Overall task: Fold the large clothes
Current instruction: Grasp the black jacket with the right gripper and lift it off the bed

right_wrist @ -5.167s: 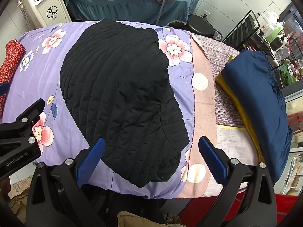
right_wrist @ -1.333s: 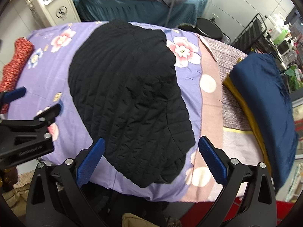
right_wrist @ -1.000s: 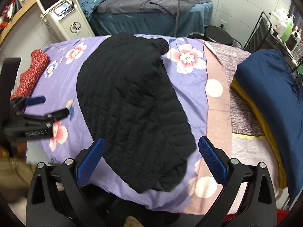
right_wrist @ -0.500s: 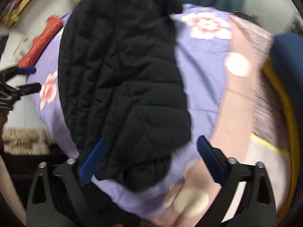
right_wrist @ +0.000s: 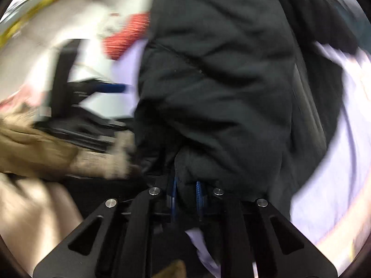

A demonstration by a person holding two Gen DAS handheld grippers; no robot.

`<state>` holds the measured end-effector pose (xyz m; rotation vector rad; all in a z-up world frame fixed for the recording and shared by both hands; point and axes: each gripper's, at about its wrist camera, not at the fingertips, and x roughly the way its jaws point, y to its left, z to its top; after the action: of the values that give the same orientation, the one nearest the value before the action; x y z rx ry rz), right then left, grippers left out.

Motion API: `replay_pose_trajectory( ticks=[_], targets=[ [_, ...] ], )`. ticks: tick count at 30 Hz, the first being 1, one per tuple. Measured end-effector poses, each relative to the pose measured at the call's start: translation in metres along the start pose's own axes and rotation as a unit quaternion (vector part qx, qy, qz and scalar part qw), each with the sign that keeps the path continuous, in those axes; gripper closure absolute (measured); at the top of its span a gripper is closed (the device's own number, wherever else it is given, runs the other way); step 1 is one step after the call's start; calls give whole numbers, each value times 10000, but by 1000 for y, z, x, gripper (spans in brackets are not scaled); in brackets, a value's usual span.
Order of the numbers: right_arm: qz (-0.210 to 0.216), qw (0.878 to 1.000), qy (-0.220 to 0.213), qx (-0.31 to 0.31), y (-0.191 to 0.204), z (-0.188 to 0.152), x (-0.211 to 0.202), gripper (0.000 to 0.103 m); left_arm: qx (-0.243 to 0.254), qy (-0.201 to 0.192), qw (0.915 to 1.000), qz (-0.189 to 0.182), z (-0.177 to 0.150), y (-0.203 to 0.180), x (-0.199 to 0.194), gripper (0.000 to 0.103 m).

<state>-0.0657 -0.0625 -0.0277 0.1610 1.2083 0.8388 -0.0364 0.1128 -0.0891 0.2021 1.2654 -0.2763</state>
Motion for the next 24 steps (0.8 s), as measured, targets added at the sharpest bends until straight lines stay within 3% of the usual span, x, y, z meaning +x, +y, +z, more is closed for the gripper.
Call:
replay_pose_trajectory(
  ticks=[4,7,10,12,16,19,21,22,24],
  targets=[
    [873,9922,-869,-174,41,95,-20,91,-624,-551,9965,85,5,55,-42,6],
    [938,9858,-1391,-55,52,167,-30,91,-1008,-1004,9898,37,11,87,-77,6],
    [909,9844,-1490,242,42,226,-7,91,-1164,-1439,9823,-274,15,108,-110,6],
    [1181,9834,-1264,547,33,251,15,91,-1128,-1450,9813,-568,22,105,-114,6],
    [992,9887,-954,601,34,273,43,91,-845,-1171,9825,-1176,24,78,-102,6],
    [934,9885,-925,742,32,290,62,91,-619,-850,9910,-833,23,53,-81,6],
    [838,9894,-925,741,26,276,56,91,-1101,-604,9846,-1219,25,61,-67,6],
    [687,9910,-941,661,28,277,56,91,-1446,-529,9753,-1584,29,69,-64,6],
    [483,9925,-962,573,36,276,54,91,-1714,-537,9649,-1918,33,77,-65,6]
  ],
)
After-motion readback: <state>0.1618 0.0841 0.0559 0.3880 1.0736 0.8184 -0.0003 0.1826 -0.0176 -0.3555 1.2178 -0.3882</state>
